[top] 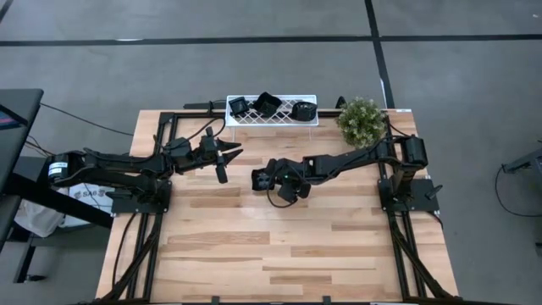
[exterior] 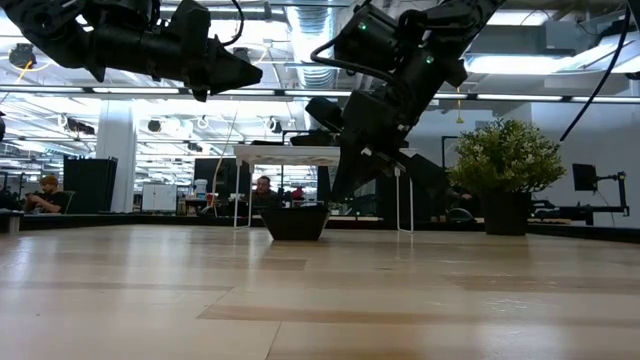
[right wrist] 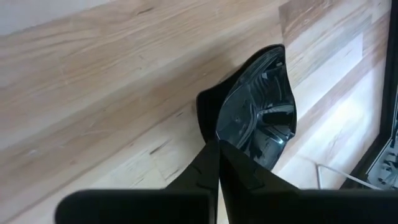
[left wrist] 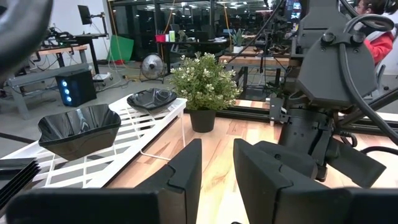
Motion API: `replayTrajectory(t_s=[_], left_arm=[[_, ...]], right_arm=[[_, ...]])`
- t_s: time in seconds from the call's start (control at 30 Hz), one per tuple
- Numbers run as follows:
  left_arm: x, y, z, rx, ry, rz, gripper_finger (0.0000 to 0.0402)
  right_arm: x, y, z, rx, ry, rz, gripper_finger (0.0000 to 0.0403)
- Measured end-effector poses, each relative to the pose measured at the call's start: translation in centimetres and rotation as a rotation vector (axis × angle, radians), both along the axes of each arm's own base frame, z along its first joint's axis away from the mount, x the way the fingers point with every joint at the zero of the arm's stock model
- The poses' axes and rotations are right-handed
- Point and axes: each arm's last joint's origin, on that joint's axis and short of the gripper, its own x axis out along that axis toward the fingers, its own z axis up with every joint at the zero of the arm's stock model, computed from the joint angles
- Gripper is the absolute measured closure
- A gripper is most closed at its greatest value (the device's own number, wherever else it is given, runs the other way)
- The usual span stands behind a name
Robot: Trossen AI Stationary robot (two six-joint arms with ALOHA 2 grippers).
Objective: Pick & Place Mini shaped plates
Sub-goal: Stack the black leaf shaped plate on top of the black leaf shaped plate on the shelf
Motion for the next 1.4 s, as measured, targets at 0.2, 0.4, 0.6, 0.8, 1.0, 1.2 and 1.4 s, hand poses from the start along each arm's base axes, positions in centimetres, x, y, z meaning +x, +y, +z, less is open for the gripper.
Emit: replayTrajectory(t_s=[0.2,0.4,0.6,0.8,1.0,1.2,1.4], left_arm=[[0.0,0.0,0.0,0.0,0.0,0.0,0.0307],[0.0,0.0,0.0,0.0,0.0,0.0,0.0307],[0.0,0.0,0.0,0.0,0.0,0.0,0.0307],[0.0,0.0,0.0,0.0,0.0,0.0,0.0307],[0.0,0.0,0.0,0.0,0.0,0.0,0.0307],[0.0,0.0,0.0,0.0,0.0,0.0,0.0307],[0.0,0.0,0.0,0.0,0.0,0.0,0.0307]], right_arm=[[0.0,0.2,0.0,-0.013,0.0,-0.004,0.0378],[0.0,0.3,0.0,-0.009,-0.002,0.0,0.0319],[0.1,-0.1,0.1,0.019,-0.012,0.012,0.0295],[0.2,-0.4,0.1,0.007,-0.024,0.042,0.0306],[0.2,-0.7,0.2,0.005,-0.024,0.042,0.031],[0.2,-0.7,0.2,0.001,-0.023,0.047,0.031],[0.2,-0.7,0.2,0.001,-0.023,0.047,0.0311]])
